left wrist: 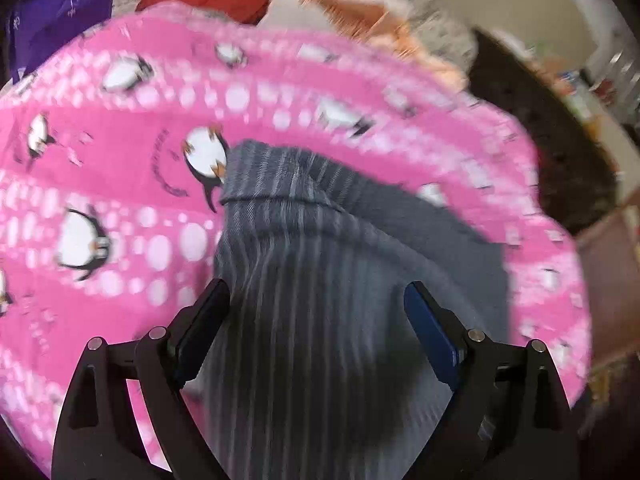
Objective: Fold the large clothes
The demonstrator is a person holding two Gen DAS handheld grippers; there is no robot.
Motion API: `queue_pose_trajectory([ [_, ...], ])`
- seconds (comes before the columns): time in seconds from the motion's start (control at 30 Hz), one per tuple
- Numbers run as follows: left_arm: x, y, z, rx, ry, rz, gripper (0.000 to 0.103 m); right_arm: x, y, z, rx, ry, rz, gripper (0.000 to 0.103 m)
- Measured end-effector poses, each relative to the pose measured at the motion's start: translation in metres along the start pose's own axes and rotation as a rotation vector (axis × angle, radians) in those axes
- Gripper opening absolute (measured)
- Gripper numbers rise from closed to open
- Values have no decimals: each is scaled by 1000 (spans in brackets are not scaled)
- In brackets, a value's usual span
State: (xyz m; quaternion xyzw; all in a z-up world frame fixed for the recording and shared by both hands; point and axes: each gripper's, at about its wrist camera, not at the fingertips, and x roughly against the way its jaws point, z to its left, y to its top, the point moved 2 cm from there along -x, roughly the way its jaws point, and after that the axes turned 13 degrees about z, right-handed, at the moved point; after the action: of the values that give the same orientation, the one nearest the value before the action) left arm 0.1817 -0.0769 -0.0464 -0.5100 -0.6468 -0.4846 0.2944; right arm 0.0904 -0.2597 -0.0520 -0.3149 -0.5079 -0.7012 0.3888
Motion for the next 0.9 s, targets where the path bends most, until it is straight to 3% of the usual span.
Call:
queue_pose_trajectory([
  [0.07,29,-19,3,-57,-25,-53,89,32,-2,-19,9,13,-84,88],
  [0.1,37,-31,6,-88,-19,-66,89,43,-4,-30,9,7,-117,92],
  [0.17,34,-54,13,-150,-6,-29,89,50,-8,-58,-16,2,-132,93],
  [0.27,10,-84,23,-205,-39,75,89,32,-17,-87,-80,65,-62,93],
  [0.33,1,-98,30,-176,-102,79,90,17,-24,-92,-90,161,-23,93],
  [0.4,3,-104,30,-180,-114,19,91,-2,-28,-91,-89,260,34,93],
  [0.53,0,-106,26,-227,-104,10,93,-28,-26,-82,-36,302,89,96],
  [0.63,-2,-108,24,-253,-98,-1,95,-34,-12,-79,6,339,71,95],
  [0.7,-4,-109,24,-264,-94,-18,97,-39,-1,-73,54,354,67,83],
  [0.73,-4,-112,23,-269,-85,-31,97,-44,3,-69,82,328,75,72],
  [0.77,-5,-115,24,-270,-78,-38,97,-47,5,-62,126,289,82,69],
  [0.9,-6,-116,23,-263,-58,-52,97,-55,6,-51,167,218,79,66],
])
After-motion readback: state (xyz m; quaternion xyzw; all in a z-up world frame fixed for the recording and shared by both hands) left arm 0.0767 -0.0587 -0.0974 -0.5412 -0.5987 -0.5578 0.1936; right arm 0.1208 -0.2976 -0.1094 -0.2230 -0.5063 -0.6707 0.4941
